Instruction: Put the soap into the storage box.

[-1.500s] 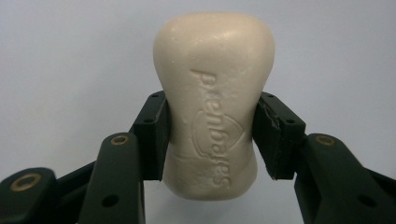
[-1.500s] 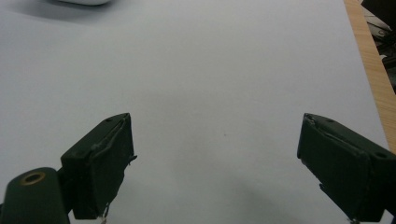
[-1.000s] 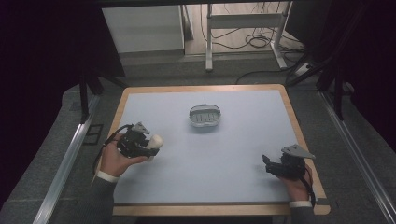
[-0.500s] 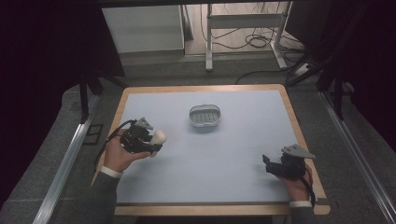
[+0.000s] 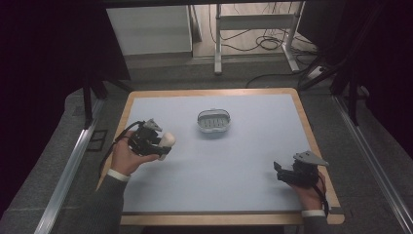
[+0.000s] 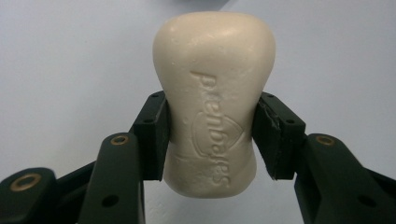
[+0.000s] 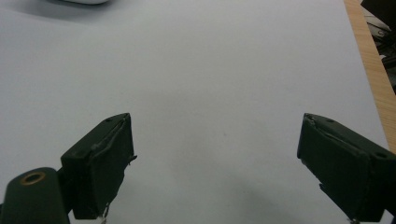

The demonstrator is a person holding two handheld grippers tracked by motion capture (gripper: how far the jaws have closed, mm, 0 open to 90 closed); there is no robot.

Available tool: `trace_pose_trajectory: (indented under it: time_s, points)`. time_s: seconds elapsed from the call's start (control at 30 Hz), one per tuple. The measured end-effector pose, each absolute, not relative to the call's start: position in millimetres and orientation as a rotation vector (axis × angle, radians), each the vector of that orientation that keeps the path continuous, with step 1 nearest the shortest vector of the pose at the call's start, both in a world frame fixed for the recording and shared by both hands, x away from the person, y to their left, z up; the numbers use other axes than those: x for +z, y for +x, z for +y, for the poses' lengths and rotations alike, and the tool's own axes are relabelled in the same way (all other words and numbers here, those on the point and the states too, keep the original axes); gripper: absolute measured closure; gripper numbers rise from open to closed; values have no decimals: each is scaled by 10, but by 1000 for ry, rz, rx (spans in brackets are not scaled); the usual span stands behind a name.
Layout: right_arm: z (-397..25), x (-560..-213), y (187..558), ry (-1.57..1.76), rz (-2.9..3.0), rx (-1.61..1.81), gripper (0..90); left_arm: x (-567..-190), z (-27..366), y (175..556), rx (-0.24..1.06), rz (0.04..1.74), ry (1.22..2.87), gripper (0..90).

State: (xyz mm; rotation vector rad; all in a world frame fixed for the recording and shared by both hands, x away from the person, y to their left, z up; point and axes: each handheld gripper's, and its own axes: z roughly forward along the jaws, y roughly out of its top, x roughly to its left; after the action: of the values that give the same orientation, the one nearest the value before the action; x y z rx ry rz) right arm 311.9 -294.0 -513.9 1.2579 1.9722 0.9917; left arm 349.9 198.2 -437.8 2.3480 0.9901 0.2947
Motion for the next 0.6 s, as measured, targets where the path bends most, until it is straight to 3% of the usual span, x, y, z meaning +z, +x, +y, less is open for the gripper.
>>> trace_pose_trajectory:
  time_s: [0.6]
  points:
    - [-2943, -5144, 3122, 1259, 1974, 987, 105, -4312, 1842, 3679, 296, 977, 2357, 500]
